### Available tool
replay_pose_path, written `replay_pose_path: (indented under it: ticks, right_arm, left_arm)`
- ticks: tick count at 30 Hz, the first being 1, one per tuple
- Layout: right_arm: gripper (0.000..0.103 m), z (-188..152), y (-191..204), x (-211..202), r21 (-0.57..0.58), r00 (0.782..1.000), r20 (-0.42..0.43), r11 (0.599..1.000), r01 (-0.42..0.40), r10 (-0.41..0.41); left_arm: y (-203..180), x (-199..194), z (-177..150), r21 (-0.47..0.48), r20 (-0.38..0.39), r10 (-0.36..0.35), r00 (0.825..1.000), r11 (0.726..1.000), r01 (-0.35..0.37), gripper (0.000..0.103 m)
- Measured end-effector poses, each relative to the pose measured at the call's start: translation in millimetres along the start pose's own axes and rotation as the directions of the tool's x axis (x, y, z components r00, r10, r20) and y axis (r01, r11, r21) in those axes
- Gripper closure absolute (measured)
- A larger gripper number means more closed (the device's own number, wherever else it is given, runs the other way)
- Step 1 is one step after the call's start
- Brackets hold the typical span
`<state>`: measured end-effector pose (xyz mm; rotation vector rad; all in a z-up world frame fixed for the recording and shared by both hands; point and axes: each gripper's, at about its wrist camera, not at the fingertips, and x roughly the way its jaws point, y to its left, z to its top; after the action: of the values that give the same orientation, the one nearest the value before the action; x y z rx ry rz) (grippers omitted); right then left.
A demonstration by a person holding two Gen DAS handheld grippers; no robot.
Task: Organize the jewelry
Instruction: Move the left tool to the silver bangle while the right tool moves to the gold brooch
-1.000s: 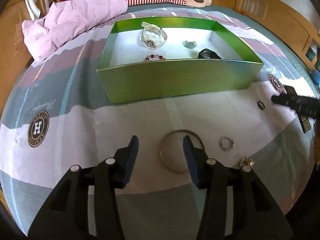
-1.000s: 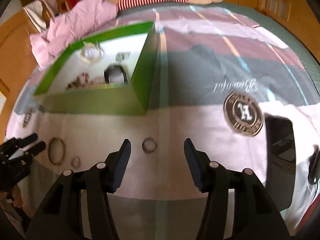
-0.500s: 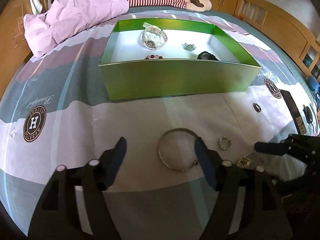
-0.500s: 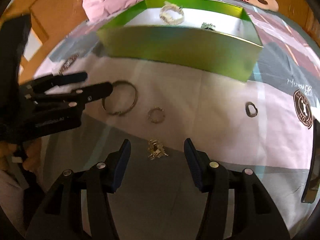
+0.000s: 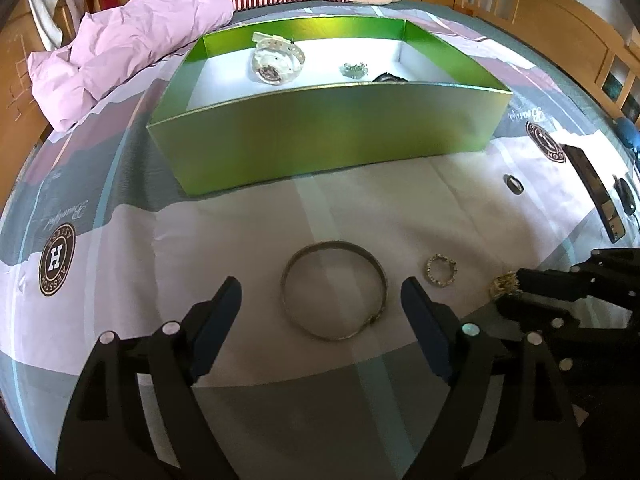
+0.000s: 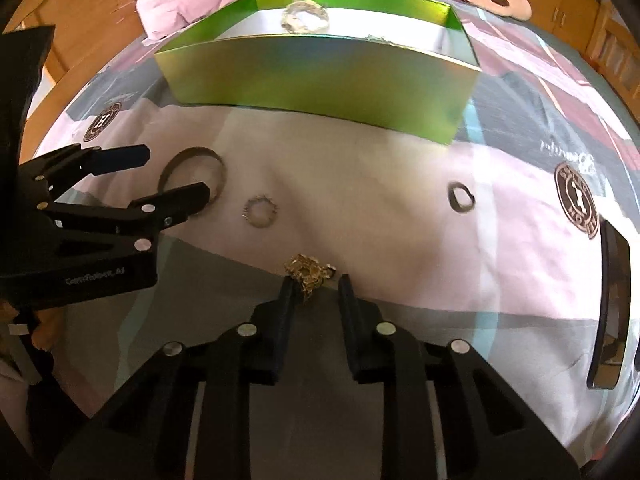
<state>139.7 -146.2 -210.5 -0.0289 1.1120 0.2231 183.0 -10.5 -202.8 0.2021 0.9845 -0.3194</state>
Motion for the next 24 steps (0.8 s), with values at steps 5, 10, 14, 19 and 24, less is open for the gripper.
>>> replay_pose_path:
  ticks: [5, 10, 14, 19, 24]
  right_arm:
    - [0.069, -6, -7, -5, 0.016, 1.000, -0.003, 1.000, -0.005, 0.005]
    - [0.058, -5, -4, -7, 0.002, 1.000, 0.010, 1.000, 0.012, -0.012]
    - [0.058, -1, 3, -4, -0.026, 0.999, 0.025, 0.999, 0.034, -0.033]
    - [0.070, 0, 10, -3, -0.042, 0.999, 0.035, 0.999, 0.030, -0.029]
    - [0.080, -2, 8, -2, -0.034, 0.999, 0.030, 0.999, 0.028, -0.027]
  left_arm:
    - [-2, 8, 1, 0.001, -0.014, 0.012, 1.000, 1.000, -0.012, 0.021]
    - [-5, 14, 2, 0.002, -0.020, 0.027, 0.999, 1.000, -0.027, 0.021]
    - [-7, 16, 1, 0.010, -0.020, 0.025, 0.999, 1.000, -0.025, 0.027]
    - [-9, 14, 0, 0.019, -0.011, 0.005, 1.000, 1.000, -0.005, 0.042]
    - [-8, 11, -2, 0.016, -0.013, 0.000, 1.000, 1.000, 0.000, 0.042]
